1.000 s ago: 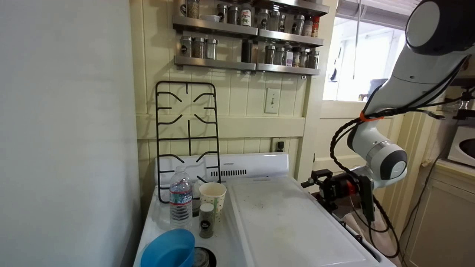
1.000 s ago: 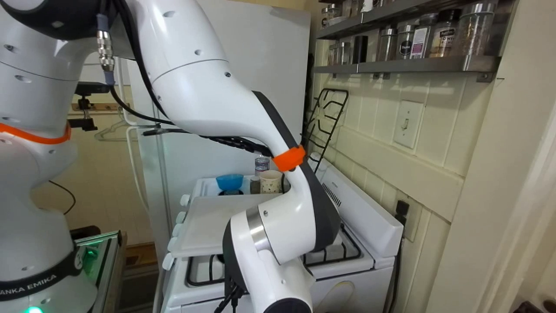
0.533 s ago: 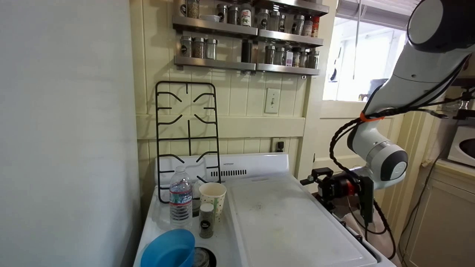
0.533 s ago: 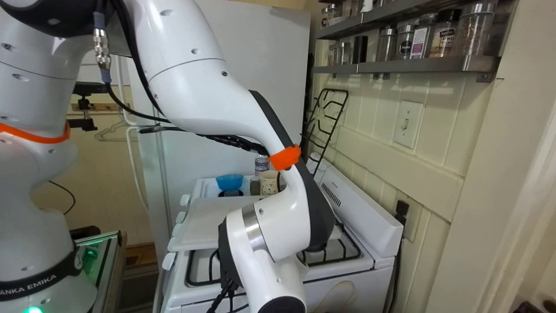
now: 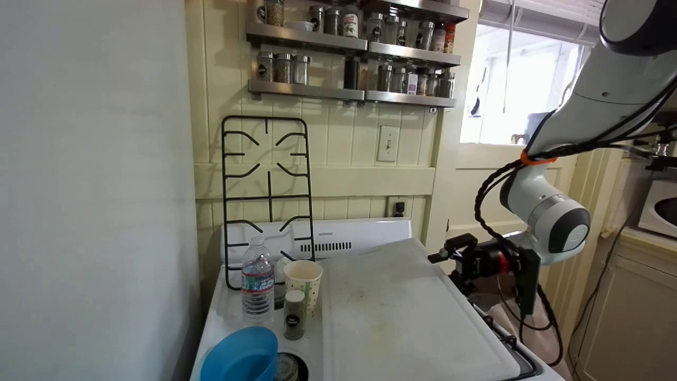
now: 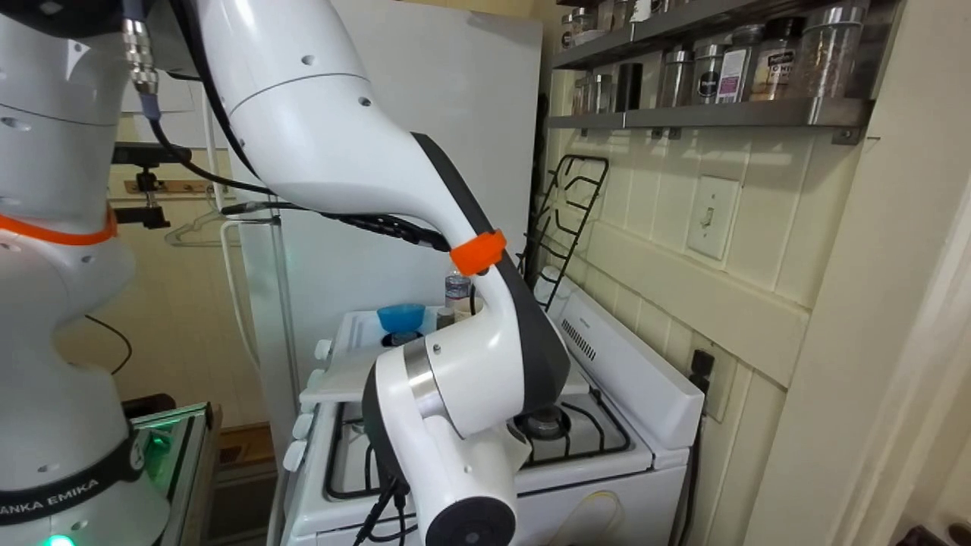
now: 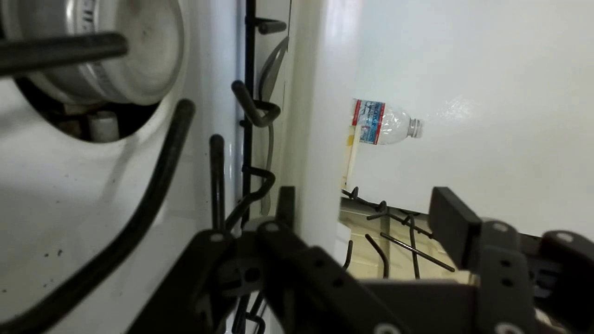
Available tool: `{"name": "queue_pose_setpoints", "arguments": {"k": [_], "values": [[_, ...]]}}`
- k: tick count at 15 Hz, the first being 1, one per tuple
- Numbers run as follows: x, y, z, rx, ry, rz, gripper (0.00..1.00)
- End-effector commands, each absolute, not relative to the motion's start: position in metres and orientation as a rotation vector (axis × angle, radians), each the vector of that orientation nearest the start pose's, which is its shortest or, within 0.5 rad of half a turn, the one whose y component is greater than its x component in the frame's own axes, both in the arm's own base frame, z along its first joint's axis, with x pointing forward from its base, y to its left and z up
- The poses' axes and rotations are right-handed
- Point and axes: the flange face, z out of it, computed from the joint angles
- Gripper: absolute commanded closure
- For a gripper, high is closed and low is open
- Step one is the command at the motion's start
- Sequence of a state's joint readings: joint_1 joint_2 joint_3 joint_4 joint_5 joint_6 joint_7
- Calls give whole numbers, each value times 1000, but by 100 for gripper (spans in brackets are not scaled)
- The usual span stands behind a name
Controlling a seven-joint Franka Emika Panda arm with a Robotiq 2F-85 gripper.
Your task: Move the chopping board to the left
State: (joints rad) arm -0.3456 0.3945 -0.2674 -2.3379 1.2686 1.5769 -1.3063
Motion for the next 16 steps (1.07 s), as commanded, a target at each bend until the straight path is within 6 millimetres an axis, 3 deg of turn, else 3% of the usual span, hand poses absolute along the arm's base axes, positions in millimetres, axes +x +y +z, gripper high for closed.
{"name": "queue_pose_setpoints", "arguments": {"k": [1,7,11,16], "values": [[404,-167,185,-1803,169,-322,56],[402,-166,183,-1823,185,-318,99],[397,-168,182,-1835,182,-319,96],[377,-185,206,-1792,79,-372,96]]}}
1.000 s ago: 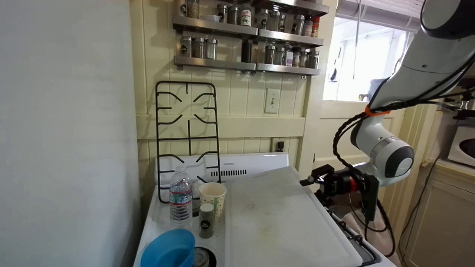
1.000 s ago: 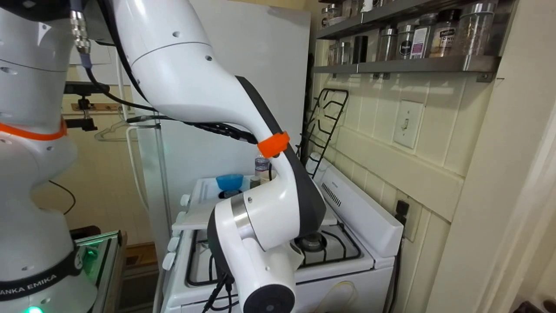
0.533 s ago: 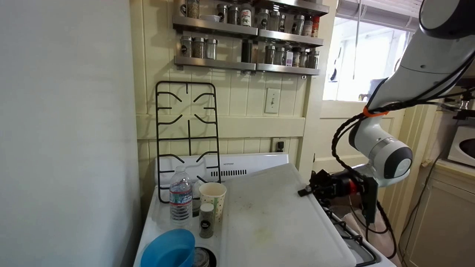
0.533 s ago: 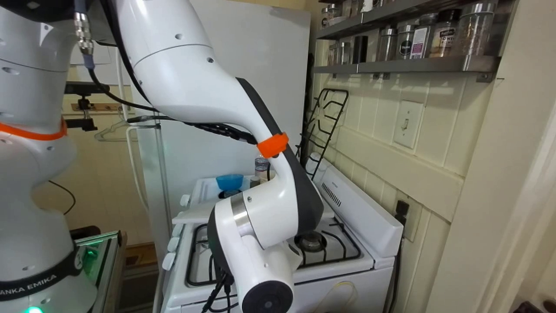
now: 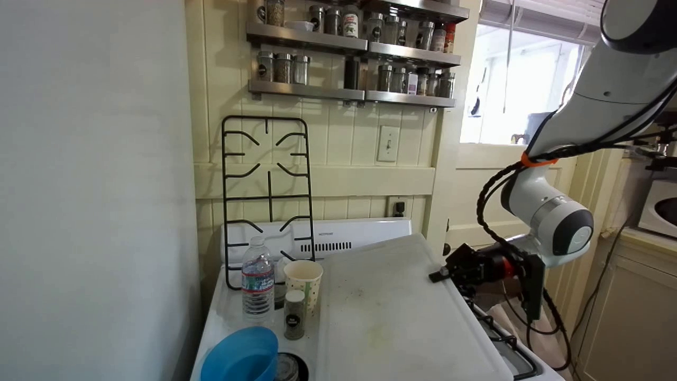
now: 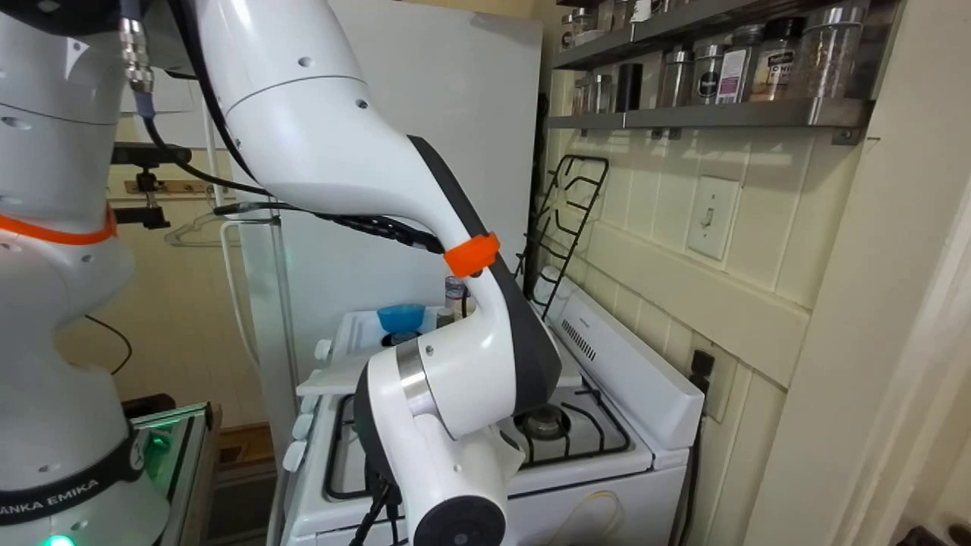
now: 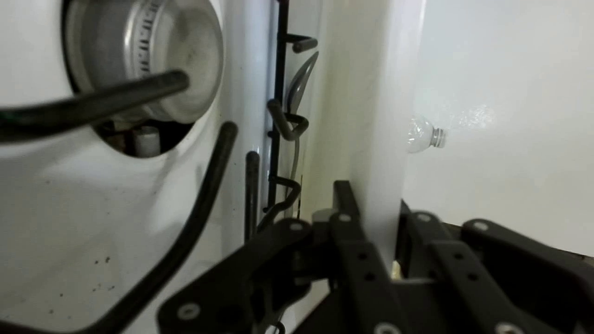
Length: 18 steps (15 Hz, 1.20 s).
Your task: Move the chopping board to the left
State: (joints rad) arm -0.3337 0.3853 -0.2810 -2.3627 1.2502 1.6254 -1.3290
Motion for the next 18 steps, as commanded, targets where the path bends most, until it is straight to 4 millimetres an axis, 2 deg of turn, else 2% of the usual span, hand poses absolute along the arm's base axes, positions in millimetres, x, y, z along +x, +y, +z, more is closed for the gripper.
{"name": "queue_pose_setpoints", "arguments": {"k": [1,5,8,10,13,17,18], "values": [[369,-192,213,-1794,60,-391,96],[343,-214,237,-1828,-6,-421,96],[334,-227,253,-1863,20,-447,96],[340,-228,261,-1929,35,-447,96],[355,-225,285,-1998,57,-414,96],[372,-210,316,-2060,16,-366,96],[370,-220,283,-2043,64,-348,96]]}}
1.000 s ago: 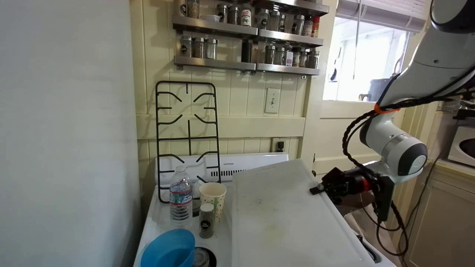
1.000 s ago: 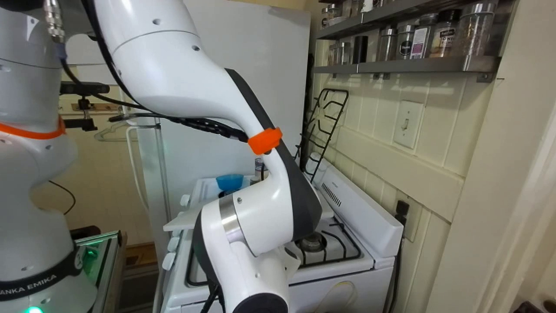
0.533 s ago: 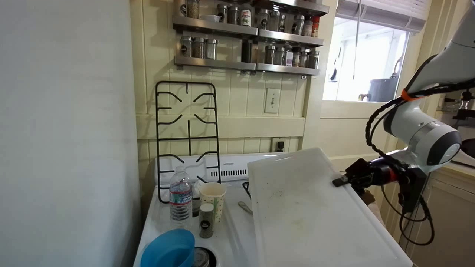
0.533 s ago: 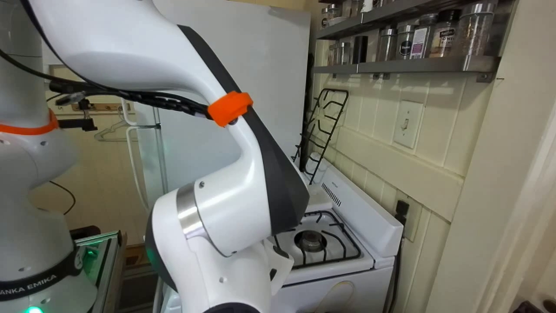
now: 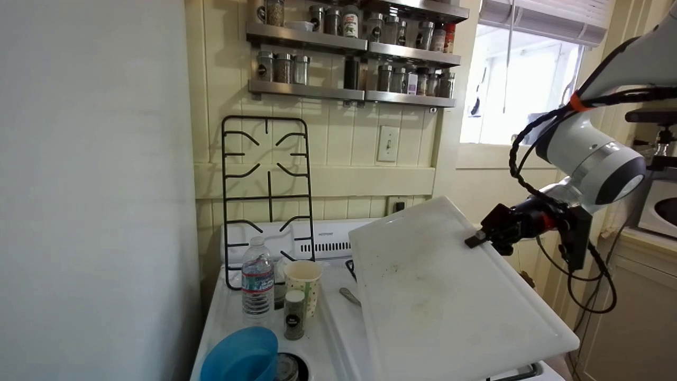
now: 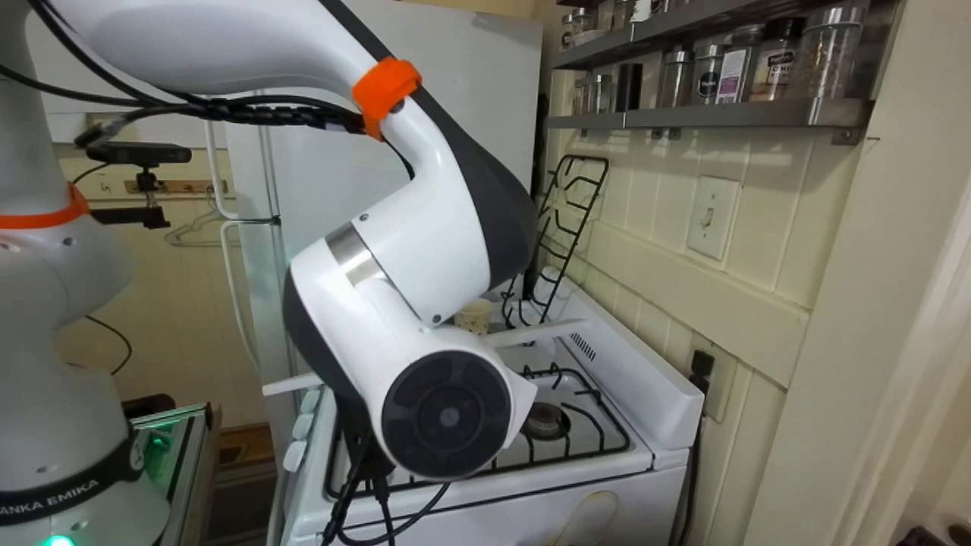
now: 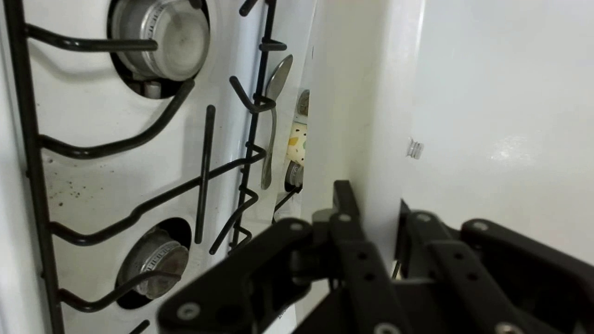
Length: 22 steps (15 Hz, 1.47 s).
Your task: Move the chopping board to the left
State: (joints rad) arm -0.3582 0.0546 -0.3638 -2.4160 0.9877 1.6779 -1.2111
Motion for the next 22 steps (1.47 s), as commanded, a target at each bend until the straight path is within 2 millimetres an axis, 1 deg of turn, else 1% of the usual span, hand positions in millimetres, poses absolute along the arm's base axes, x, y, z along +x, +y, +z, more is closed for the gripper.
{"name": "queue_pose_setpoints", "arguments": {"k": [1,5,6,10,13,16,19,22], "values": [[373,-218,287,-2054,64,-342,83],[370,-220,273,-2049,102,-311,83],[373,-218,277,-2064,93,-309,96],[403,-203,304,-2119,157,-268,96],[430,-181,326,-2218,213,-224,96],[458,-148,350,-2333,210,-196,96],[477,-115,378,-2441,185,-185,96],[488,-88,400,-2558,204,-167,96]]}}
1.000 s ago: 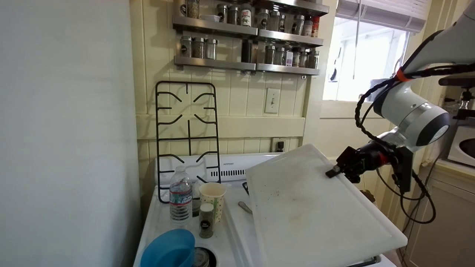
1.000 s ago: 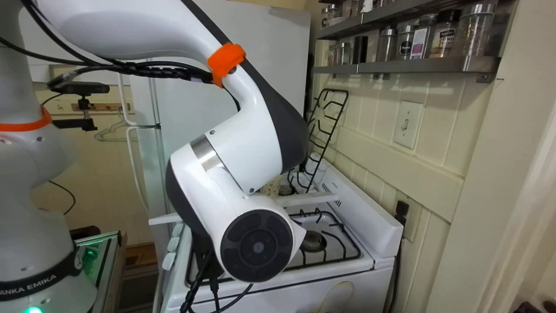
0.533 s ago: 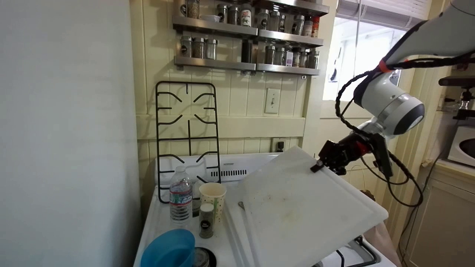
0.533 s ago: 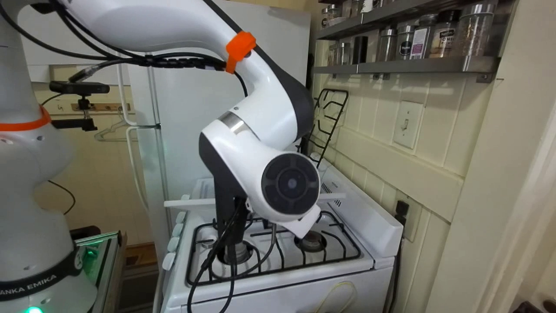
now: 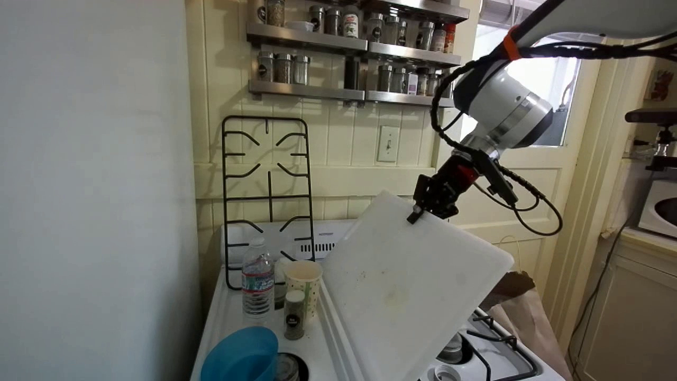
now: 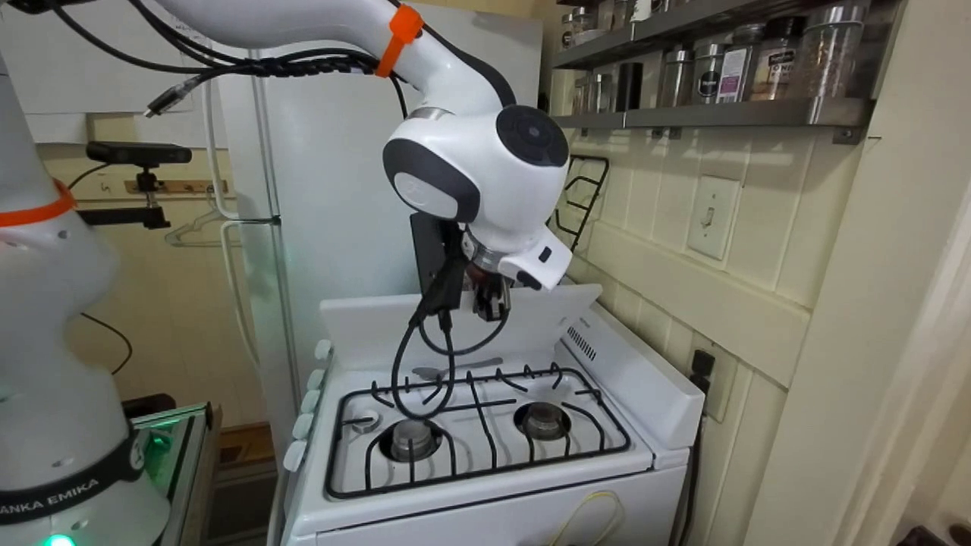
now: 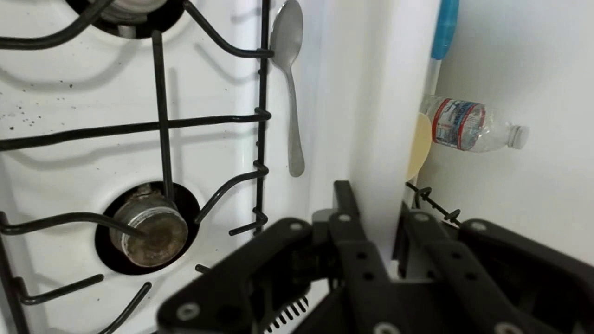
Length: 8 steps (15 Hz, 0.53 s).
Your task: Move the chopping board to the left
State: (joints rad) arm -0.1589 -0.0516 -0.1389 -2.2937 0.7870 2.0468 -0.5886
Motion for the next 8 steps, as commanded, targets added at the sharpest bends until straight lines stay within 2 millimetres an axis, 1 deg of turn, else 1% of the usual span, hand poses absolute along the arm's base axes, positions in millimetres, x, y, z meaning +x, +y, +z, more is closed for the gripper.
{"name": "queue_pose_setpoints", "arguments": {"k": [1,3,5,6,7,8], "values": [[490,-79,409,-2588,207,-163,96],[496,-60,422,-2635,197,-165,96],[503,-38,431,-2663,160,-158,96],[506,-30,433,-2666,134,-140,96],[505,-25,434,-2666,109,-121,96],[505,-36,418,-2653,137,-120,83]]}}
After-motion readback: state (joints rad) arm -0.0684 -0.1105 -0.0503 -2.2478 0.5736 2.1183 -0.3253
